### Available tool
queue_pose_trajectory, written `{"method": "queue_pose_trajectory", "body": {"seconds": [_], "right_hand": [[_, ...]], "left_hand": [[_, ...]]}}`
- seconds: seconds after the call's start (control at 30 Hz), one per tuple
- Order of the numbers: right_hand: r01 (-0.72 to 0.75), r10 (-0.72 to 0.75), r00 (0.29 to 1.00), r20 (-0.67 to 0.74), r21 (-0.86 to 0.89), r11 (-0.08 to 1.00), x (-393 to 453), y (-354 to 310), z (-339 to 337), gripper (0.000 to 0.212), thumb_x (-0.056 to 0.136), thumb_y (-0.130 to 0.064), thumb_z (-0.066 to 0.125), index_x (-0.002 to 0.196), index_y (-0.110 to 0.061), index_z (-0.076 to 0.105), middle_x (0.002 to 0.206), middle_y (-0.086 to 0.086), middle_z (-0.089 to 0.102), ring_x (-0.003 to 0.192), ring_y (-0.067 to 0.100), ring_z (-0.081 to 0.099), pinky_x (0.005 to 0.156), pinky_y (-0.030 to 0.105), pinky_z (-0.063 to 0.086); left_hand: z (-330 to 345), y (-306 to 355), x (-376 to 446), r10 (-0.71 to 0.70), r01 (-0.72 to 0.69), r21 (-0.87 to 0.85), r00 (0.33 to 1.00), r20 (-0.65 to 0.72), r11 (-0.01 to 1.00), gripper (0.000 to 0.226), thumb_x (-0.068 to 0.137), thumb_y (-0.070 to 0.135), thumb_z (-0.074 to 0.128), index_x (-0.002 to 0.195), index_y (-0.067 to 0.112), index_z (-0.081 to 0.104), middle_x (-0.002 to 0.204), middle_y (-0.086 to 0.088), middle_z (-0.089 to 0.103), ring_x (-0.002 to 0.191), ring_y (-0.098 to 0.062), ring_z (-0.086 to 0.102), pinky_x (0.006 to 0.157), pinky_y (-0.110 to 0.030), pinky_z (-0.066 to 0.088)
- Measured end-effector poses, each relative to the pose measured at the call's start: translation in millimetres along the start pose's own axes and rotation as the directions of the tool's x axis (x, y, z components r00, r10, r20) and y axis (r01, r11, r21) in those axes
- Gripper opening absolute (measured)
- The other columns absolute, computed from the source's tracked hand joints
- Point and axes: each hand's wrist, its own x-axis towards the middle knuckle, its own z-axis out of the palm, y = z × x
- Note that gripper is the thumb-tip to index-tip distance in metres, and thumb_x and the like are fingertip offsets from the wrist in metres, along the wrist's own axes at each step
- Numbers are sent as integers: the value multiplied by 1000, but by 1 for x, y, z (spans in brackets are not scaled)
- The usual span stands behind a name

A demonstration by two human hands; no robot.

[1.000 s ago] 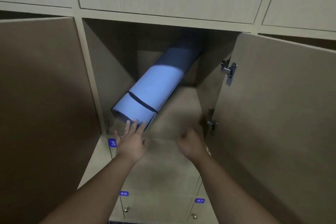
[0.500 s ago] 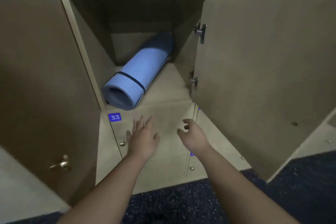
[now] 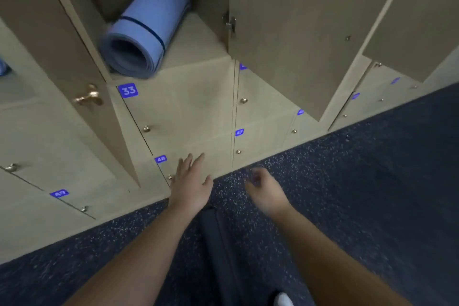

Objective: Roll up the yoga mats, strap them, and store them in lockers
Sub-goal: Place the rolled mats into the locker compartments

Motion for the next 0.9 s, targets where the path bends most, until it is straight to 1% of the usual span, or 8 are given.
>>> {"method": "queue_pose_trajectory", "body": {"seconds": [0.1,0.23,0.33,0.5,0.63,0.73,0.83,0.9], "right_hand": [[-64,64,998,17,-6,998,-3,34,8,49,97,-30,52,142,-18,36,134,3,48,106,18,54,76,27,42],[-160,160,982,98,-6,987,4,93,37,54,96,-36,52,144,-21,33,134,0,47,106,15,54,75,27,44],[-244,245,951,189,-32,969,11,150,70,57,95,-39,52,145,-21,31,140,0,43,114,16,52,77,26,42],[-331,349,877,331,-113,937,26,256,139,61,95,-43,52,147,-25,25,144,-3,39,120,16,49,86,33,49],[-353,395,826,401,-178,919,41,341,197,60,94,-40,53,146,-26,27,144,-3,40,114,13,49,76,25,41],[-330,399,796,455,-227,916,54,407,238,61,94,-39,53,146,-25,26,145,-2,40,124,15,46,87,28,42],[-298,399,777,487,-274,914,70,465,273,63,93,-39,55,147,-25,26,145,-1,40,128,17,44,97,33,43],[-277,399,769,499,-302,912,82,498,295,64,92,-40,57,146,-23,28,143,0,41,126,18,45,94,31,43]], "left_hand": [[36,-13,-9,-17,20,-103,1000,25,994,58,98,30,49,151,24,25,159,-4,16,148,-21,8,118,-43,18],[101,-47,-20,-153,175,-161,978,139,971,58,98,30,49,151,21,25,157,-4,21,144,-22,20,115,-42,25],[162,-84,-36,-256,295,-108,926,277,949,61,99,33,48,152,21,20,158,-5,17,145,-24,18,115,-45,27],[280,-148,-69,-393,450,-40,818,420,892,65,98,34,49,152,18,17,158,-5,16,145,-23,18,116,-44,24],[379,-198,-85,-486,559,-6,725,488,829,66,98,34,49,153,19,15,159,-4,14,144,-24,21,115,-44,25],[452,-237,-86,-518,591,29,681,518,806,65,98,33,48,153,19,15,158,-4,16,142,-26,25,114,-46,28],[519,-270,-78,-520,626,-5,652,553,780,63,96,34,52,150,19,25,149,-11,34,127,-33,45,103,-48,41],[555,-289,-71,-531,666,-55,639,557,744,67,85,48,54,143,21,36,140,-7,45,119,-32,52,97,-46,47]]}}
